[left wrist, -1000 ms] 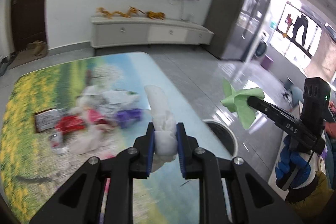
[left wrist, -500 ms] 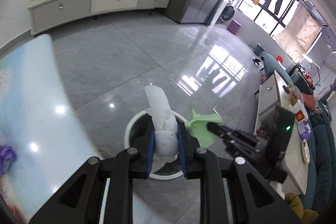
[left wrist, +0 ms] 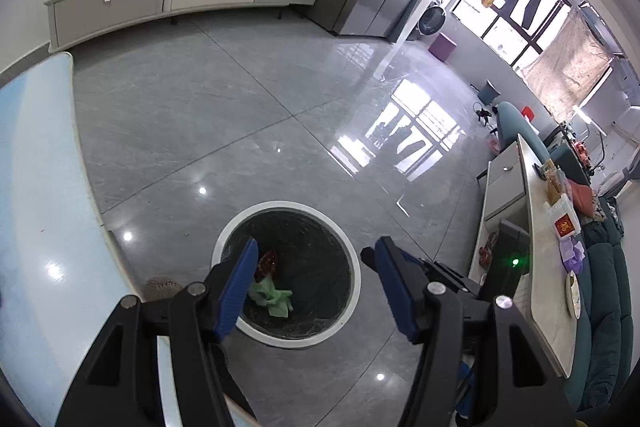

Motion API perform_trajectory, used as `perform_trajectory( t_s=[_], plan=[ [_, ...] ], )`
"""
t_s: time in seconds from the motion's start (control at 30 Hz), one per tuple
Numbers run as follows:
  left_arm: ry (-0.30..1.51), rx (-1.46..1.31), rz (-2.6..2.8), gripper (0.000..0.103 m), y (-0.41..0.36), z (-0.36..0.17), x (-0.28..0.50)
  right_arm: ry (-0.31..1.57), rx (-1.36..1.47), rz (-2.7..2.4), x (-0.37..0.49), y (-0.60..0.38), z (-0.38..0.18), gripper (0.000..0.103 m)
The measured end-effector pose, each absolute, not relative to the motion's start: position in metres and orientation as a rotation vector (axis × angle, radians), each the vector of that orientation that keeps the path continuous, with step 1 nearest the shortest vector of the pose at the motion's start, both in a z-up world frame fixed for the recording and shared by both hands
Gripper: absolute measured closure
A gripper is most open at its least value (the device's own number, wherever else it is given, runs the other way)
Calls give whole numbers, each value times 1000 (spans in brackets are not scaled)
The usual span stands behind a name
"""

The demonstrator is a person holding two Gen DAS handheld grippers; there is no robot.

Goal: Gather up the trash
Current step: 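Carry tissue and green paper over the bin and open both grippers, then grasp the purple bag with the left gripper while the right grasps the pink wrapper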

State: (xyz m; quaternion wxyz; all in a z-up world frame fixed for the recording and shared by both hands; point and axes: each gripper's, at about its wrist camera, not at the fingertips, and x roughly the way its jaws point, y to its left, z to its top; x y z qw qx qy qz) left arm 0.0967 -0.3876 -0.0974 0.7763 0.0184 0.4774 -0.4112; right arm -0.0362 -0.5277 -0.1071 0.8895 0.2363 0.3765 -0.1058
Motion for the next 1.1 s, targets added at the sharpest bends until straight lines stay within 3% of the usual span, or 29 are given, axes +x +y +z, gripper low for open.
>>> perform_trajectory(
  t_s=[0.27, 0.57, 0.9, 1.1],
  plan=[
    [896, 97, -861, 44, -340, -59, 38, 663, 458, -208, -67, -503, -54, 67],
    [754, 88, -744, 44, -225, -26, -4, 570, 376, -120, -80, -449, 11, 63],
    [736, -11, -472, 44, -63, -38, -11, 580, 269, 103, -54, -349, 44, 57],
    [779, -75, -324, 33, 7, -69, -5, 641, 216, 223, -31, -297, 41, 52]
  ],
)
